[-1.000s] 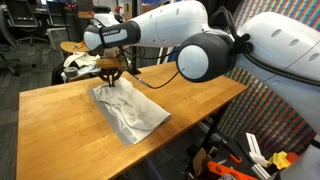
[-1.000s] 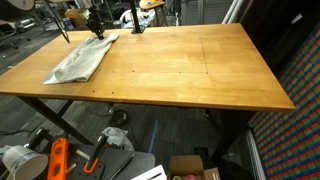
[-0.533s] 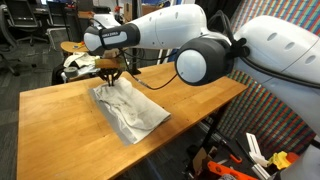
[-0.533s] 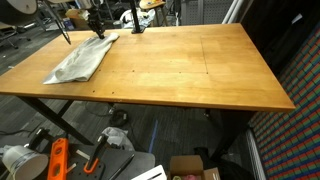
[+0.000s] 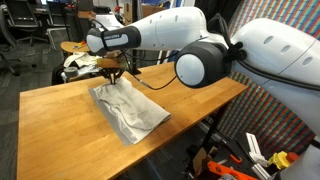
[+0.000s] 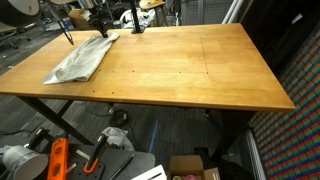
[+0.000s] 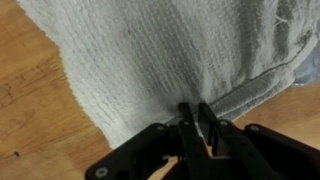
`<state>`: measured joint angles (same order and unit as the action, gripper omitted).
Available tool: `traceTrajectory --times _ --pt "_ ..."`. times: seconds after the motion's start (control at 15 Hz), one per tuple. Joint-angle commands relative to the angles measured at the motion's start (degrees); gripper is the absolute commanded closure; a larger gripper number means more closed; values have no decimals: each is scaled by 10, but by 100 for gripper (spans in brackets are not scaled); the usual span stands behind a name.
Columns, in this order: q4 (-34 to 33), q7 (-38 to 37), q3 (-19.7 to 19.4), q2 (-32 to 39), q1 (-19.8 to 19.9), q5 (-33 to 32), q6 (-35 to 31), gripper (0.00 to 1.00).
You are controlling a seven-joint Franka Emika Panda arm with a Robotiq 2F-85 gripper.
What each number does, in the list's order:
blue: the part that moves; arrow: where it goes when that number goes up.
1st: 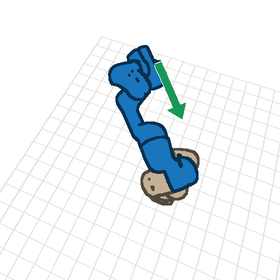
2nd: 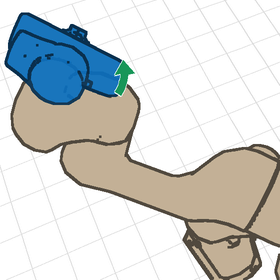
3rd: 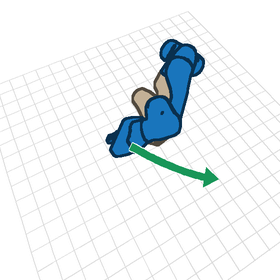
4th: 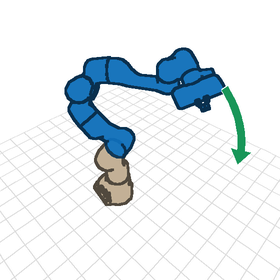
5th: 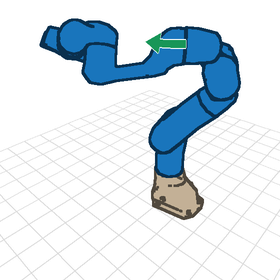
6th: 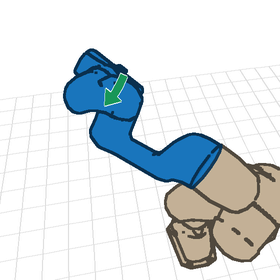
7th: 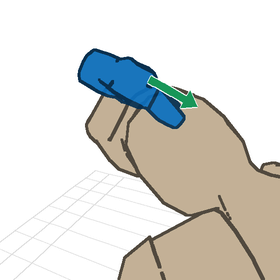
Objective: Fold the cloth on the table
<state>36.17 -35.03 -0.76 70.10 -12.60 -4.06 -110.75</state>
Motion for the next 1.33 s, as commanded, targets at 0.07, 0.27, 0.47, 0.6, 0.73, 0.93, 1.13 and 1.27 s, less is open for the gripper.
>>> traceTrajectory --times 0.07,0.27,0.47,0.6,0.73,0.93,1.13,1.27 --pt "-34 -13 -23 24 4 -12 -5 84" --pt "-25 -4 -28 14 9 -7 5 57" --pt "-4 28 -26 -6 17 -6 14 46" --pt "12 69 -20 -20 27 -3 27 30" --pt "31 99 -19 -35 35 -3 21 16" --pt "68 140 -18 -62 46 -2 -6 0" --pt "128 183 -10 -101 61 5 -28 0" --pt "188 213 1 -135 73 13 -45 0"
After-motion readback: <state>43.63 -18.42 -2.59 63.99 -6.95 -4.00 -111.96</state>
